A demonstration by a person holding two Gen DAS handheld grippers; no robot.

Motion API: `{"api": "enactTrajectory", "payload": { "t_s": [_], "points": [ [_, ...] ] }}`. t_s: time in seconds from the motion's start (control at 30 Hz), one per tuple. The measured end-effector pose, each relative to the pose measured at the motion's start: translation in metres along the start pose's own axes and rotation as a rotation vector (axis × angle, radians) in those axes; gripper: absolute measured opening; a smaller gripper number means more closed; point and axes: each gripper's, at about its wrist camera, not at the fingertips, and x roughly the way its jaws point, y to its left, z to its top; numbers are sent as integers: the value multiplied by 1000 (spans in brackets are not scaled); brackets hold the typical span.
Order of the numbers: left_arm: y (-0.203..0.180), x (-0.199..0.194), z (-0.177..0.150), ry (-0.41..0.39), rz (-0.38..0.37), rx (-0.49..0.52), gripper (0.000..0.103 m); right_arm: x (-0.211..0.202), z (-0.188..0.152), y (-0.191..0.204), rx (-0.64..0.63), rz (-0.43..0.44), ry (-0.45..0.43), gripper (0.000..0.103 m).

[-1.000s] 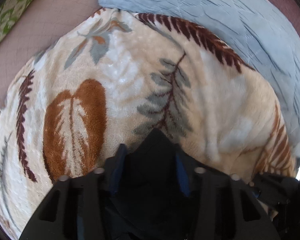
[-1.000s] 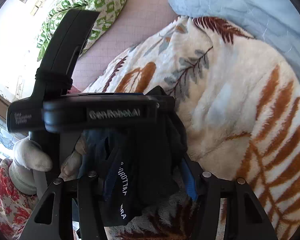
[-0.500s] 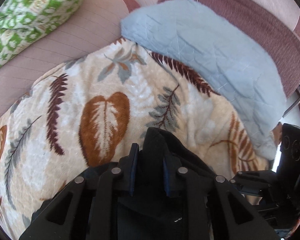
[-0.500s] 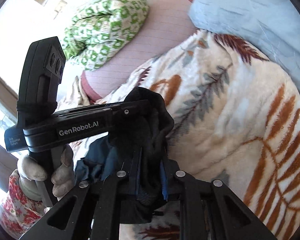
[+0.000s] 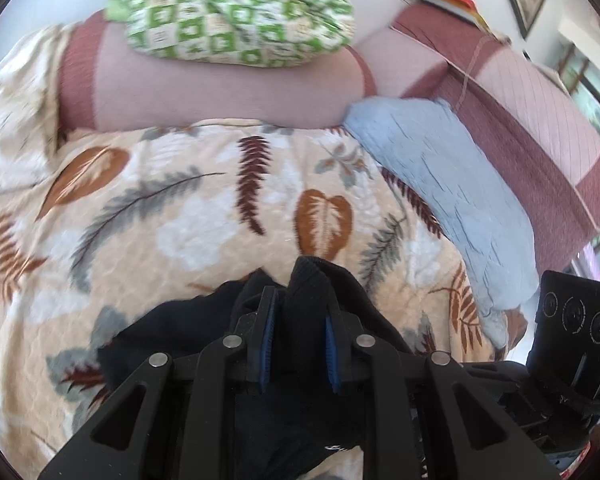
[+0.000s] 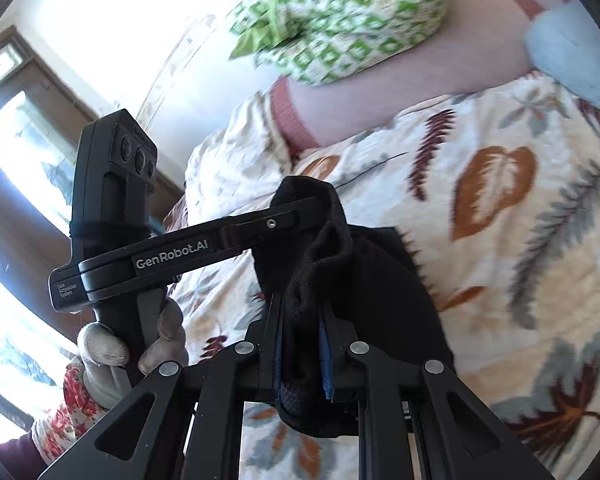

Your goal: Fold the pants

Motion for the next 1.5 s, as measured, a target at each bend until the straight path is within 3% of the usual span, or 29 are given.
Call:
{"api": "enactTrajectory", "payload": {
  "t_s": [0.2, 0.43, 0.97, 1.03, 1.07, 1.1, 1.17, 1.27, 1.37, 1.5],
  "points": [
    [58, -16, -27, -12, 28, -98, 20, 65, -12, 47, -91, -21, 119, 16],
    [116, -22, -52, -19, 63, -221, 20, 124, -51, 57, -150, -103, 245, 18],
    [153, -54, -84, -97, 110, -359, 21, 144, -52, 89, -179, -74, 254, 18],
    [157, -60, -90, -109, 124, -379, 25, 151, -58, 96, -223, -93, 265, 24],
    [160, -64, -93, -118, 128, -396, 28, 156, -62, 97, -236, -91, 279, 33],
    [163, -67, -97, -127, 133, -412, 30, 157, -63, 97, -237, -78, 294, 53],
    [166, -78, -107, -147, 150, -439, 33, 153, -63, 99, -231, -46, 306, 76],
    [168, -91, -122, -179, 149, -476, 35, 131, -55, 107, -277, -45, 263, 77],
    [160, -93, -134, -190, 167, -483, 35, 109, -33, 104, -283, -108, 176, 77],
    [138, -76, -130, -166, 97, -450, 36, 102, -3, 80, -218, -208, 123, 77]
  ]
}}
